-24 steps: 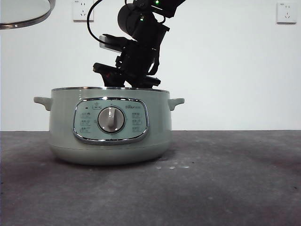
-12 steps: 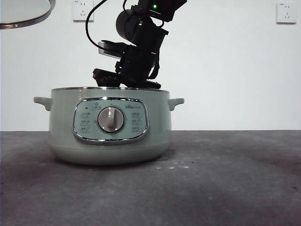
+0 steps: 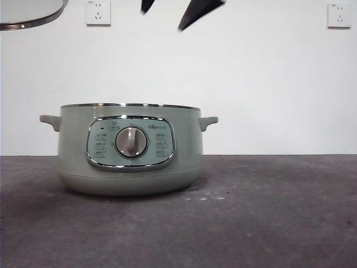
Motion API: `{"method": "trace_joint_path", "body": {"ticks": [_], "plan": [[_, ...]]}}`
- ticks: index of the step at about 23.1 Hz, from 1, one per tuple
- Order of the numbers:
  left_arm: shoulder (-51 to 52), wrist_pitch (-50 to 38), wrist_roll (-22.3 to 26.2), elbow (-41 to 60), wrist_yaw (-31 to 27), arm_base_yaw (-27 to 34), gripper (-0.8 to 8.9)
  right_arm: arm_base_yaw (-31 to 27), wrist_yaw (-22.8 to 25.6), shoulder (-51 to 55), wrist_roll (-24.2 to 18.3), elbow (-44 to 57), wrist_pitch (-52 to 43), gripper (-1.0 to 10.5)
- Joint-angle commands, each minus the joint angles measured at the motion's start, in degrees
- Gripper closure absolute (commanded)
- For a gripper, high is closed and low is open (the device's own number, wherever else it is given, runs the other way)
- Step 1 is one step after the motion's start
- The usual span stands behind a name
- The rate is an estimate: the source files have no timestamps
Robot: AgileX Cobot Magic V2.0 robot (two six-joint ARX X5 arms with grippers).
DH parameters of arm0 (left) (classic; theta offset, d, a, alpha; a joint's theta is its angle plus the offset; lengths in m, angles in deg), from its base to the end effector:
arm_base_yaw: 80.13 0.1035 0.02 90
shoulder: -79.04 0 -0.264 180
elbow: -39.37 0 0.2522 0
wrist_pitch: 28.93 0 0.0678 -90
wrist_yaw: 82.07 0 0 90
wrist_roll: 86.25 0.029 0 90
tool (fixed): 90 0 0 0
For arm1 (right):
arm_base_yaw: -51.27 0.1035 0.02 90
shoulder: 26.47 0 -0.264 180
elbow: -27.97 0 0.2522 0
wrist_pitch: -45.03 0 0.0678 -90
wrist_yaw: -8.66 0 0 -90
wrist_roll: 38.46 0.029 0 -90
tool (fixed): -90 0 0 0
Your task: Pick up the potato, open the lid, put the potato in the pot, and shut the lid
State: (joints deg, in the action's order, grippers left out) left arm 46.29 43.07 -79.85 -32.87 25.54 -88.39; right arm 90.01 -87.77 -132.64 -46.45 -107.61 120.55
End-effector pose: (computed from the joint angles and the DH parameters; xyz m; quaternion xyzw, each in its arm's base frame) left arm 0.0711 -0.0192 0.3554 0.0295 0.2666 -0.2301 0.9355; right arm 0.2945 0.2405 0.4113 -0.1679 0.3506 0.3787 0.8399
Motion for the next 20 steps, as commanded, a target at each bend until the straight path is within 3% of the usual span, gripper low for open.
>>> {"method": "trace_joint_path", "body": {"ticks": [1, 8, 11, 16, 20], "plan": [[-0.1, -3.2, -0.3, -0.5, 0.8, -0.1, 8.22, 0.3, -0.2, 3.1, 0.5, 0.2, 4.0, 5.1], [-6.1, -8.5, -0.2, -0.6, 3.6, -1.9, 8.22, 0.3, -3.7, 11.8, 0.2, 0.4, 16.9, 5.1], [-10.3, -11.3, -0.2, -2.2, 3.6, -3.1, 8.22, 0.3, -5.7, 16.7, 0.2, 4.2, 17.1, 5.1], [-21.4, -15.0, -0.1, -9.2, 3.4, -6.1, 8.22, 0.3, -6.3, 31.4, 0.8, 25.9, 12.3, 5.1], [-29.5, -19.0, 0.3, -13.7, 3.3, -8.7, 8.22, 0.3, -11.4, 42.8, 2.3, 42.6, 5.2, 5.1]]}}
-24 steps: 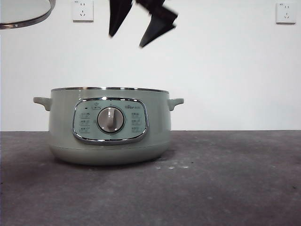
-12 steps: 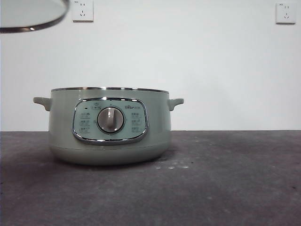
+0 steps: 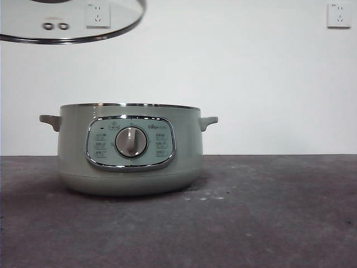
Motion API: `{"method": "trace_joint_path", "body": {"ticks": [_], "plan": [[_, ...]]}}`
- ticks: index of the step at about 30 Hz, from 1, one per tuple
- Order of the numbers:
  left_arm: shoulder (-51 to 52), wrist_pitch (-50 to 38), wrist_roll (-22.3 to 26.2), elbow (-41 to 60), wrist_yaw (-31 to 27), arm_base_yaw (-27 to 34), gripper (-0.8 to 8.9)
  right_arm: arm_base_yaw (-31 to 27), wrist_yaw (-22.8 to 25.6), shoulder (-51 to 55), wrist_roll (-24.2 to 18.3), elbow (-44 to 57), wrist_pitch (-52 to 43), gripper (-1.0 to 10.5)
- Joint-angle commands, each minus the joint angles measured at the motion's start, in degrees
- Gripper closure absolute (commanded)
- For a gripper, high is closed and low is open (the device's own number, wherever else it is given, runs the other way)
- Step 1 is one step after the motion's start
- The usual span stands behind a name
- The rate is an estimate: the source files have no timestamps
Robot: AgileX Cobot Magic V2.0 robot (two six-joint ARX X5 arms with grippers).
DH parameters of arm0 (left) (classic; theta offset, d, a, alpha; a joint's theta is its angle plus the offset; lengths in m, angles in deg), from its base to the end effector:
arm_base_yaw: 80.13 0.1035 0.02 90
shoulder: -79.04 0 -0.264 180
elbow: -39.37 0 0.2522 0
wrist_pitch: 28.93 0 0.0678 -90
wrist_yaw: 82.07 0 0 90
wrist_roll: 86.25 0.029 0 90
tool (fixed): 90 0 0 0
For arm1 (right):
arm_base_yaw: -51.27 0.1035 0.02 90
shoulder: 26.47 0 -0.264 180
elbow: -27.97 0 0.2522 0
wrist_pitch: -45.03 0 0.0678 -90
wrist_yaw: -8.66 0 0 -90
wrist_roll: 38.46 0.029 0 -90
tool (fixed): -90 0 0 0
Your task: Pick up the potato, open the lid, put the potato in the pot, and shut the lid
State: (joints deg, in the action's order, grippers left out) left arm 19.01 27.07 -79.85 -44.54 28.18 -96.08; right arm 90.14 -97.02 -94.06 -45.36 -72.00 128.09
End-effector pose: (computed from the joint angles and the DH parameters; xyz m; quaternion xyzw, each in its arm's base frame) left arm 0.1888 -0.0644 0.3838 0.0406 0.2594 -0.3135 0.9126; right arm 0.1453 0.1272 0.4086 -0.1342 0.3936 0.4386 0.7967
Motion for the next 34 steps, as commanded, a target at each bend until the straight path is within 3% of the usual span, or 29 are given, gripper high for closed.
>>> {"method": "trace_joint_path", "body": {"ticks": [1, 6, 14, 22, 34], "plan": [[-4.1, -3.8, 0.5, -2.9, 0.7, -1.4, 8.22, 0.2, -2.7, 6.4, 1.8, 9.7, -3.3, 5.1], [-11.9, -8.4, 1.3, -5.0, 0.7, -2.8, 8.22, 0.1, -2.3, 14.1, 2.5, 17.1, -4.0, 5.1], [-22.5, -16.0, 1.3, -8.2, 0.4, -4.3, 8.22, 0.1, -1.9, 19.5, 5.4, 18.2, -4.4, 5.1], [-30.7, -17.6, 1.8, -12.0, -2.3, -4.6, 8.22, 0.1, -1.9, 20.0, 5.4, 18.2, -4.5, 5.1], [-34.6, -18.2, 2.9, -12.0, -2.3, -4.6, 8.22, 0.1, 0.5, 20.0, 5.4, 18.2, -4.8, 5.1]]}}
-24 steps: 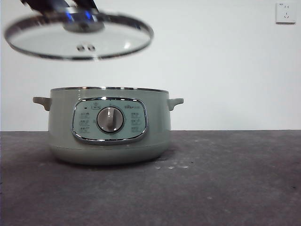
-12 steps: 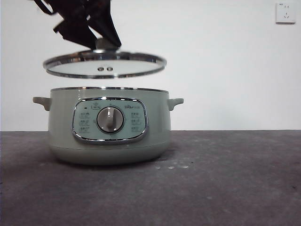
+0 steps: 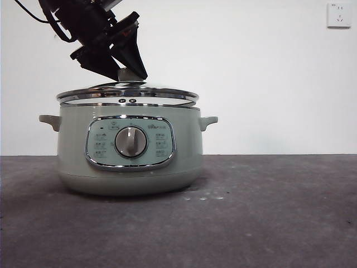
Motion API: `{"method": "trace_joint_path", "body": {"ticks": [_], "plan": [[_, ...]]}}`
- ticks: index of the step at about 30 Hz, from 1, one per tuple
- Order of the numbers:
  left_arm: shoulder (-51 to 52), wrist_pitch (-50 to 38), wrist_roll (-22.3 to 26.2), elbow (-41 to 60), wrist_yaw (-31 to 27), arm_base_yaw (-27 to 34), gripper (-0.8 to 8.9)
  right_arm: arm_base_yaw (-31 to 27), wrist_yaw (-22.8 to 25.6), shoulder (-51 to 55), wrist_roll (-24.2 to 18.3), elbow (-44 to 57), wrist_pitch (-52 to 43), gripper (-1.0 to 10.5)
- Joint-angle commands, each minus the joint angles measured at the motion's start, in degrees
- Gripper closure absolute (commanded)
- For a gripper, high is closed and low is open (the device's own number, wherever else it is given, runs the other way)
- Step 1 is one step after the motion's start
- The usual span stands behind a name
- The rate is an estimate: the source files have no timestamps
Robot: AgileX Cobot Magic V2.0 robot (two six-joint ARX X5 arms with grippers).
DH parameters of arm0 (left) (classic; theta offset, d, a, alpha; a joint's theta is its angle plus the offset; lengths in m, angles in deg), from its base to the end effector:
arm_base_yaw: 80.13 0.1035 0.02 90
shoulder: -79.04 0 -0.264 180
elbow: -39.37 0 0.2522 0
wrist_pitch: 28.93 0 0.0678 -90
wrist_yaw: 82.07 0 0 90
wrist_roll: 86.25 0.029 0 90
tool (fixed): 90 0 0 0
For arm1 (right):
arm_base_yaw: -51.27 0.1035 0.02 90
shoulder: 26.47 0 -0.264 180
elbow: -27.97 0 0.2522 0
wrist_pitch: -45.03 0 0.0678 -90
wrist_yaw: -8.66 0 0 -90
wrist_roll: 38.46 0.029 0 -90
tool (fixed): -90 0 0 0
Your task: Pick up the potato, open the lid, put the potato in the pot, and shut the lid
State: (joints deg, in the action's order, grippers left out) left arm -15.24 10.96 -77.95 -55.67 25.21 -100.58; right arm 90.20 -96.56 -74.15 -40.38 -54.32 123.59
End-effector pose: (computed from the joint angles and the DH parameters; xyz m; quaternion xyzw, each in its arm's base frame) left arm 0.3399 -0.1359 0.3098 0.0738 0.3118 -0.3281 0.8886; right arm 0.0876 0.0806 0.3755 -0.0907 0.3591 0.4282 0.8243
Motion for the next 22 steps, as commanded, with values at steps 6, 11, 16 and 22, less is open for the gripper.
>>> {"method": "trace_joint_path", "body": {"ticks": [6, 11, 16, 22], "plan": [[-0.9, -1.6, 1.0, -0.9, 0.7, -0.1, 8.22, 0.1, 0.1, 0.1, 0.4, 0.5, -0.3, 5.1], [-1.2, -1.3, 1.0, -0.9, 0.7, -0.3, 8.22, 0.1, 0.3, 0.1, 0.4, 0.5, -0.3, 5.1], [-1.5, -1.0, 1.0, -0.9, 0.6, -0.3, 8.22, 0.1, 0.3, 0.1, 0.4, 0.5, -0.3, 5.1], [-1.5, -0.9, 1.4, -0.9, -0.4, -0.3, 8.22, 0.1, 0.3, 0.1, 0.4, 0.5, -0.3, 5.1]]}}
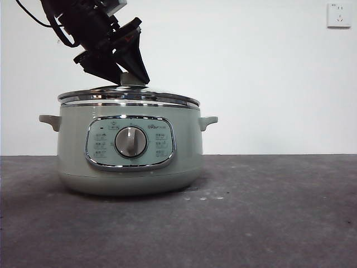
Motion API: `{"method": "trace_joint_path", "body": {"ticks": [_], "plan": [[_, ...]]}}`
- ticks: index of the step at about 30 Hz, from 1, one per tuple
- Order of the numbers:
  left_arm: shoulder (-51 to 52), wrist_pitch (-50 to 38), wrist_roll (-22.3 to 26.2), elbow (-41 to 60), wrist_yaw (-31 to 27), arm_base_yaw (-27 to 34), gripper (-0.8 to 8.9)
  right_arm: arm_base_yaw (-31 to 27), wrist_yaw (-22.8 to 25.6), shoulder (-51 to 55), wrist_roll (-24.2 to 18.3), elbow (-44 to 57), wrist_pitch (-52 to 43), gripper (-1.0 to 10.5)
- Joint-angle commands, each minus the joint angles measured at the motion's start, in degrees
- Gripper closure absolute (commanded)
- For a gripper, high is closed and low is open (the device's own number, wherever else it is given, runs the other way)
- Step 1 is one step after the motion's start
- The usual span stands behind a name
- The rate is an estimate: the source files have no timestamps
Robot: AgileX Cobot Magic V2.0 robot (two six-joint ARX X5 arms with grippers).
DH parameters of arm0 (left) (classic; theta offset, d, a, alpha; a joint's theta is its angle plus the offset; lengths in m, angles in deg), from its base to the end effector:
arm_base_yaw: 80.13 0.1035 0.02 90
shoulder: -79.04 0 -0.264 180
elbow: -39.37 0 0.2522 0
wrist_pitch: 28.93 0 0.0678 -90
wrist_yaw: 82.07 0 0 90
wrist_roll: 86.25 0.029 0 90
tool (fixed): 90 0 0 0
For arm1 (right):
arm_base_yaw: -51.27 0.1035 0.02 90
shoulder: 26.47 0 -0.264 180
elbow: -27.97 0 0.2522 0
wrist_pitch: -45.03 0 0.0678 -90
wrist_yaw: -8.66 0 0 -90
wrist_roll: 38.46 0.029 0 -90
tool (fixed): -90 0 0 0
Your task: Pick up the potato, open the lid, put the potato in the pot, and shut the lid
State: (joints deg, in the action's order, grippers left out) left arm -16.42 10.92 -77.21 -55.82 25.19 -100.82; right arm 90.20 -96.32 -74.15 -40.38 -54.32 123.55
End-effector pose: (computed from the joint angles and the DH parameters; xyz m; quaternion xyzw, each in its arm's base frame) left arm 0.3434 -0.1389 0.3036 0.0802 0.3177 -0.3315 0.8847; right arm 0.0877 0.0805 0.3755 -0.0914 0.3586 0.4265 0.8253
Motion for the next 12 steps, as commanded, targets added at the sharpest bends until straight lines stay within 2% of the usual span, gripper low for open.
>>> {"method": "trace_joint_path", "body": {"ticks": [1, 12], "plan": [[-0.3, -0.9, 0.7, -0.7, -0.9, 0.0, 8.22, 0.1, 0.1, 0.1, 0.4, 0.5, -0.2, 5.1], [-0.3, -1.0, 1.7, -0.7, -0.8, 0.0, 8.22, 0.1, 0.1, 0.1, 0.4, 0.5, -0.2, 5.1]]}}
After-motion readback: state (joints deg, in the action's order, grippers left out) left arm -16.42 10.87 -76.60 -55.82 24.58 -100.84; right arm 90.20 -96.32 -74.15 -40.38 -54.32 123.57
